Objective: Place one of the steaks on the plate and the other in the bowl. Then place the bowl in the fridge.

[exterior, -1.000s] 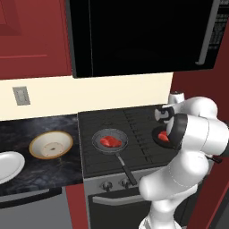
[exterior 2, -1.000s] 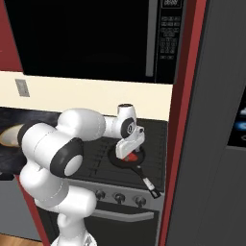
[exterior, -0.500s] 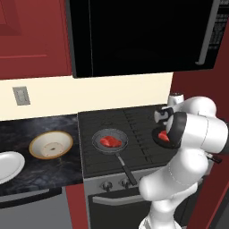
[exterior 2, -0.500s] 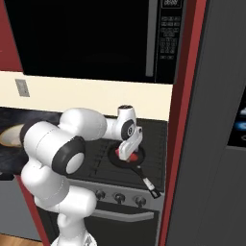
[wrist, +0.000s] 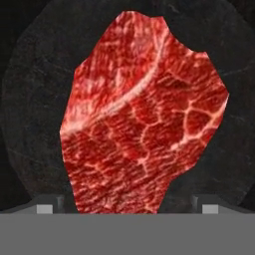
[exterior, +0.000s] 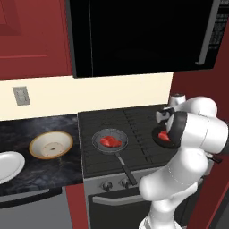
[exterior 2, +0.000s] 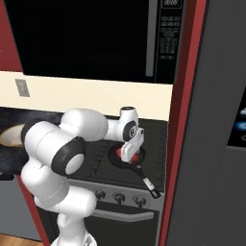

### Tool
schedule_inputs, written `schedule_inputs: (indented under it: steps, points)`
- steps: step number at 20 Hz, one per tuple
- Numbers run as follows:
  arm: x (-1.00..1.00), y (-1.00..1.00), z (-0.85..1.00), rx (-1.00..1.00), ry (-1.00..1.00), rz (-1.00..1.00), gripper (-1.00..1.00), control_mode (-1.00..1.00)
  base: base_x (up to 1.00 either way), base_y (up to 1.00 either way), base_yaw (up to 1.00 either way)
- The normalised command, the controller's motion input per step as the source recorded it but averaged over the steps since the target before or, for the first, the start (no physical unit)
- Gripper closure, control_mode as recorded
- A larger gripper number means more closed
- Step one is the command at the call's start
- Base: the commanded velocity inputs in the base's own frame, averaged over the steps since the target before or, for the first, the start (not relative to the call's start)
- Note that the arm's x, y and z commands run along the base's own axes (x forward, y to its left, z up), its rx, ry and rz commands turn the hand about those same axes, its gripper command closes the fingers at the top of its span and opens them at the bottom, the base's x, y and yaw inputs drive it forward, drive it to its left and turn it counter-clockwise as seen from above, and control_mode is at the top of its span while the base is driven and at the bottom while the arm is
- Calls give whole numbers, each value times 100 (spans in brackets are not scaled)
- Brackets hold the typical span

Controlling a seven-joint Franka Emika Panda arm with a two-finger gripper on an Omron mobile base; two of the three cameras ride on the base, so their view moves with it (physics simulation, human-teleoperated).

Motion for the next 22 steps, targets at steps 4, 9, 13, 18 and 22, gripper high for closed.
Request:
schedule_inputs:
  steps: [4,9,13,18,22]
  points:
    - [-35,-8,-16,0,0,0,-100,-100,0,0,0]
    - [3,12,-2,0,0,0,-100,-100,0,0,0]
    - [16,23,0,0,0,0,-100,-100,0,0,0]
    - [6,14,-9,0,0,0,-100,-100,0,0,0]
    - [0,-18,-30,6,0,1,-100,-100,0,0,0]
